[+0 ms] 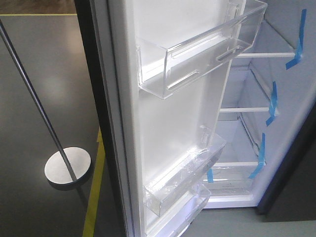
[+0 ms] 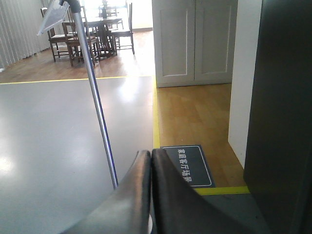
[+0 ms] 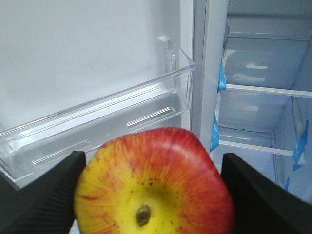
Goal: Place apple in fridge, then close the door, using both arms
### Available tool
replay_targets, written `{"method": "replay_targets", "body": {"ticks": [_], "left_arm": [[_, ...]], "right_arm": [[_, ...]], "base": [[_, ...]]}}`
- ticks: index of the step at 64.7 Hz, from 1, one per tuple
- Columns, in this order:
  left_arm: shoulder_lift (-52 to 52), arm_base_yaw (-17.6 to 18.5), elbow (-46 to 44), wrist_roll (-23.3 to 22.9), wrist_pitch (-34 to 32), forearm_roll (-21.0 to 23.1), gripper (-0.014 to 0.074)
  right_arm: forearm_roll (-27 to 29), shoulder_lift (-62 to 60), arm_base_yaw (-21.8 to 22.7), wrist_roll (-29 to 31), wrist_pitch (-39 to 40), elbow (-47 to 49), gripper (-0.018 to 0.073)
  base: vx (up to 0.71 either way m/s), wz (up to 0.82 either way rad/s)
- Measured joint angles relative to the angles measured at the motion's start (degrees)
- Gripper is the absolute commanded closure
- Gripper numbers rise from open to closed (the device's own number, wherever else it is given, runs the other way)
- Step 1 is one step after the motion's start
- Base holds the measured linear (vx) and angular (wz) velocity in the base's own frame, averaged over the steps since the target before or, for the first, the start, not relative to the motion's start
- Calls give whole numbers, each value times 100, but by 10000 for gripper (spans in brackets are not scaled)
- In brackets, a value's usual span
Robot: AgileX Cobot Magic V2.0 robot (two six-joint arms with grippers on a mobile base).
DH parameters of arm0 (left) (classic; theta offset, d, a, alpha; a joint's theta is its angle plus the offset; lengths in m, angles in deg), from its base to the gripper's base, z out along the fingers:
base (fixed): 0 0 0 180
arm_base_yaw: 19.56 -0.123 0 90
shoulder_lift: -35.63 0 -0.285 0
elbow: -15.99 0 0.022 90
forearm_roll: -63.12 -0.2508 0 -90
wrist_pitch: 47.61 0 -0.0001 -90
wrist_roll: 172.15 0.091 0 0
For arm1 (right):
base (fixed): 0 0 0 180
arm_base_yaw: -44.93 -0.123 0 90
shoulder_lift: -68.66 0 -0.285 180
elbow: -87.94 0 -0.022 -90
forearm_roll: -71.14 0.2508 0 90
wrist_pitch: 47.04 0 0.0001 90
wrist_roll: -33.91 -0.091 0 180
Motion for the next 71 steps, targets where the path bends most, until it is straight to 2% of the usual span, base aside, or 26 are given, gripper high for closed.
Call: {"method": "replay_targets", "body": {"ticks": [71], "left_arm": [[0,0,0,0,0,0,603]], "right_arm": [[0,0,0,0,0,0,374]], "base": [[0,0]]}}
